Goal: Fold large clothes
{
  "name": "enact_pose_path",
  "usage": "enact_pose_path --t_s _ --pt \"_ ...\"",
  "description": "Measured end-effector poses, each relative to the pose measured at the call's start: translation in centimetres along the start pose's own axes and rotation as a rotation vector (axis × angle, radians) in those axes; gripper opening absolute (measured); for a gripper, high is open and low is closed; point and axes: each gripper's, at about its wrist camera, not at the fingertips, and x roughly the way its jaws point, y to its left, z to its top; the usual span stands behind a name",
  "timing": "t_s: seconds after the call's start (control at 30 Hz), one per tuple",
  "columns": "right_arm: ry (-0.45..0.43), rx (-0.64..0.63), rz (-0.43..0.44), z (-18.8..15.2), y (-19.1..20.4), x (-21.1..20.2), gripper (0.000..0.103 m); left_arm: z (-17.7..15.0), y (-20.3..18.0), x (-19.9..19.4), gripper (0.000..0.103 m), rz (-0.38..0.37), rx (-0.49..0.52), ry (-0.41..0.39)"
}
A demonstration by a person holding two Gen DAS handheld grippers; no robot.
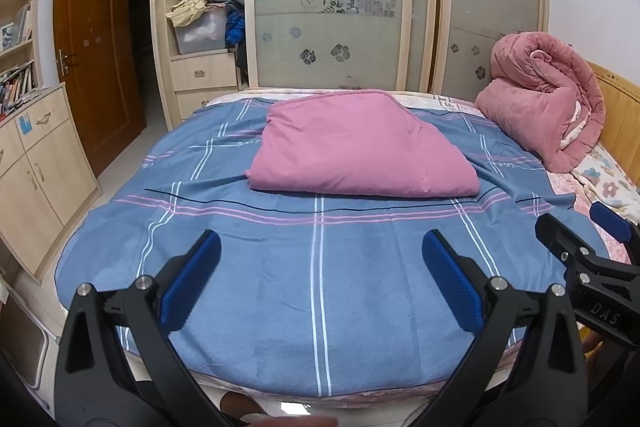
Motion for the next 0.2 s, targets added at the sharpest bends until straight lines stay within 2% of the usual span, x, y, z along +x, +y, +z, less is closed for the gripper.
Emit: enact_pose_path --t_s 0.2 --pt "0.002 0.001 0.001 0.0 0.0 0.03 0.102 -0.23 -0.1 0.2 0.101 -0.006 0.011 0.004"
